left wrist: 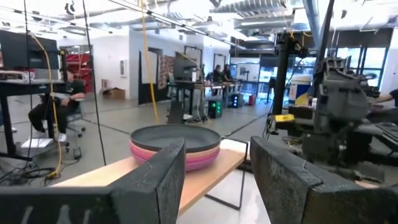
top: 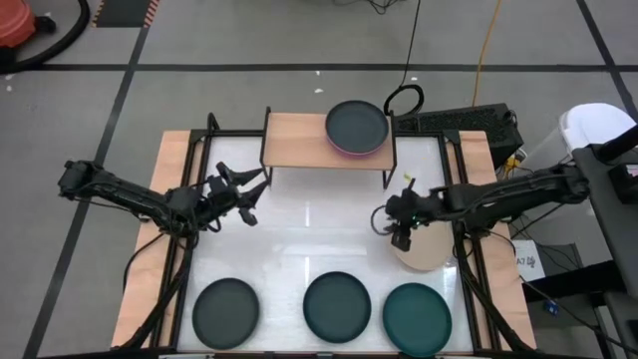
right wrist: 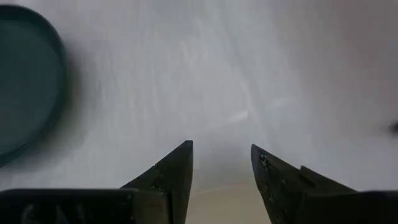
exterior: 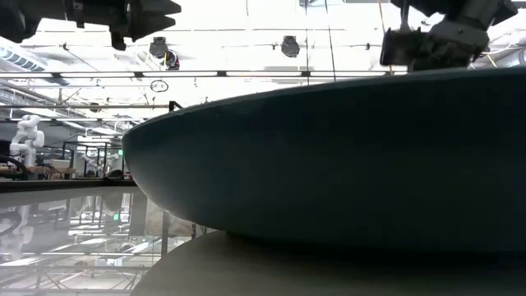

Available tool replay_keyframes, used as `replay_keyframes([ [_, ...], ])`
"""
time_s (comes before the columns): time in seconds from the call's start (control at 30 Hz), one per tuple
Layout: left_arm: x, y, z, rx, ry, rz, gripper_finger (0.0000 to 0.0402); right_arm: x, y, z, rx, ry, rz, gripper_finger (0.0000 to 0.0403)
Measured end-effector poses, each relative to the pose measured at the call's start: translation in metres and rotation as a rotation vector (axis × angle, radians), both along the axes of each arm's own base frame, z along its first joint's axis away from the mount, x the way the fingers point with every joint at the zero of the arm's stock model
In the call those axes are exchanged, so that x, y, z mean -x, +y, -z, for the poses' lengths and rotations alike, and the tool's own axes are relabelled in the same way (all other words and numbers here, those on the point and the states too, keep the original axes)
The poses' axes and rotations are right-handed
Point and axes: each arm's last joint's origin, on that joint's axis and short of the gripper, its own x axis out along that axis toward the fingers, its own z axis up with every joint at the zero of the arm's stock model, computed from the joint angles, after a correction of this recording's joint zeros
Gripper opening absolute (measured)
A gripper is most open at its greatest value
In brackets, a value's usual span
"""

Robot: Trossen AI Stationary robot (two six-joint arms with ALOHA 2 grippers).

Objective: Place and stack plates onto a shelf
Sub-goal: Put the brown plate on the shelf

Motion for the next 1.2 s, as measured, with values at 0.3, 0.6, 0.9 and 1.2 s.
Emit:
replay_keyframes([
  [0.3, 0.000, 0.000, 0.001, 0.002, 0.002, 0.003, 0.0184, -0.004, 0.014, 0.029, -0.106, 0.224, 0.213, 0.0144],
  [0.6, 0.000, 0.000, 0.000, 0.032, -0.016, 0.012, 0.0184, -0.006, 0.015, 0.030, -0.141, 0.233, 0.304, 0.0144],
  [0.9, 0.000, -0.001, 0.000, 0.058, -0.039, 0.037, 0.0184, -0.005, 0.014, 0.039, -0.119, 0.318, 0.403, 0.0144],
  [1.2, 0.000, -0.001, 0.000, 0.063, -0.043, 0.045, 0.0184, -0.010, 0.015, 0.042, -0.134, 0.294, 0.404, 0.0144],
])
